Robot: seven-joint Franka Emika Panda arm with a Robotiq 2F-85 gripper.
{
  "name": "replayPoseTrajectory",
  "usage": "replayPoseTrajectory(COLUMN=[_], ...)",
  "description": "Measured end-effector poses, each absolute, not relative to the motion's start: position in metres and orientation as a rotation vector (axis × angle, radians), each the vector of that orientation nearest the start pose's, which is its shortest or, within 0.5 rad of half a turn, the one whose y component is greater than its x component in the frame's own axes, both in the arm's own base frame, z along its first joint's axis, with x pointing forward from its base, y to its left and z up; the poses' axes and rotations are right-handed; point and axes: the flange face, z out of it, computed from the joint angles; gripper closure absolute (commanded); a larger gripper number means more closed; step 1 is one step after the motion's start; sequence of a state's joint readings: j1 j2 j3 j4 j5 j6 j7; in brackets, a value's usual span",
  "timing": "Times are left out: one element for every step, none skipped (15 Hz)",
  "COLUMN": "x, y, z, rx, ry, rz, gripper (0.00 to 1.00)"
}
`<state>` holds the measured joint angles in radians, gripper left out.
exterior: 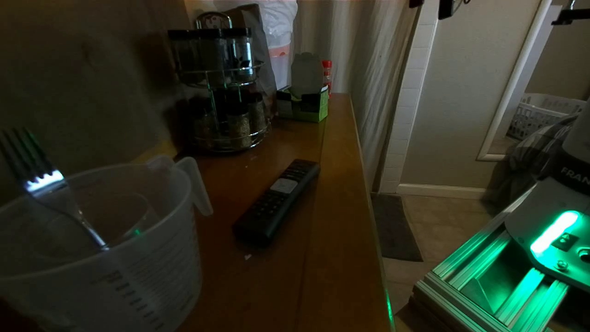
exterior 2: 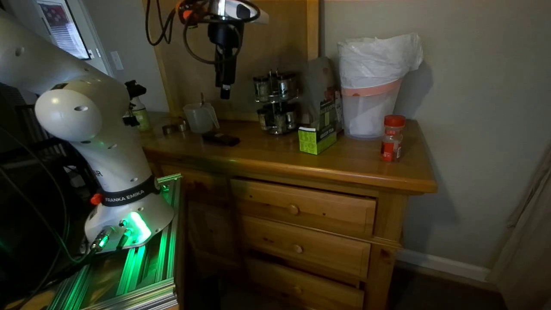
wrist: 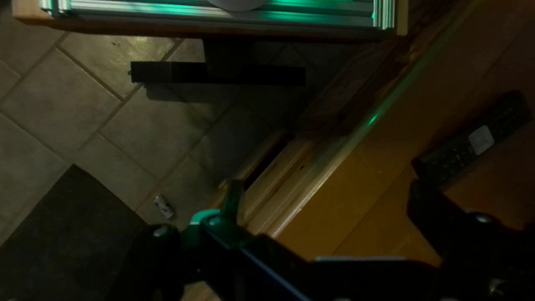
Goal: Take the green packets out of the box
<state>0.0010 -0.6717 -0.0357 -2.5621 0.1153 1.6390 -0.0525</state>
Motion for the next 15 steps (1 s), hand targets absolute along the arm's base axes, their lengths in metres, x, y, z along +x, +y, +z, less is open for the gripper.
replayPoseTrajectory(x=[0.319, 0.321, 0.324, 0.329, 0.335, 0.342, 0.351, 0.361, 0.372, 0.38, 0.386, 0.39, 0.392, 0.392, 0.392], y=[0.022, 0.042, 0.06, 0.076, 0.089, 0.1, 0.11, 0.117, 0.121, 0.124, 0.126, 0.126, 0.127, 0.127, 0.127], z=[0.459, 0.455, 0.451, 0.447, 0.443, 0.44, 0.438, 0.437, 0.438, 0.439, 0.441, 0.442, 0.443, 0.443, 0.442], rx=[-2.979, -2.982, -2.984, -2.987, -2.991, -2.994, -3.001, -3.006, -3.009, -3.008, -3.005, -3.003, -3.002, -3.001, -3.003], ry=[-0.035, -0.043, -0.037, -0.019, 0.002, 0.02, 0.027, 0.036, 0.049, 0.051, 0.05, 0.05, 0.049, 0.049, 0.081], rz=[0.359, 0.348, 0.335, 0.315, 0.289, 0.266, 0.234, 0.199, 0.168, 0.159, 0.158, 0.156, 0.155, 0.156, 0.16], gripper=[0.0, 0.0, 0.0, 0.0, 0.0, 0.0, 0.0, 0.0, 0.0, 0.0, 0.0, 0.0, 0.0, 0.0, 0.0])
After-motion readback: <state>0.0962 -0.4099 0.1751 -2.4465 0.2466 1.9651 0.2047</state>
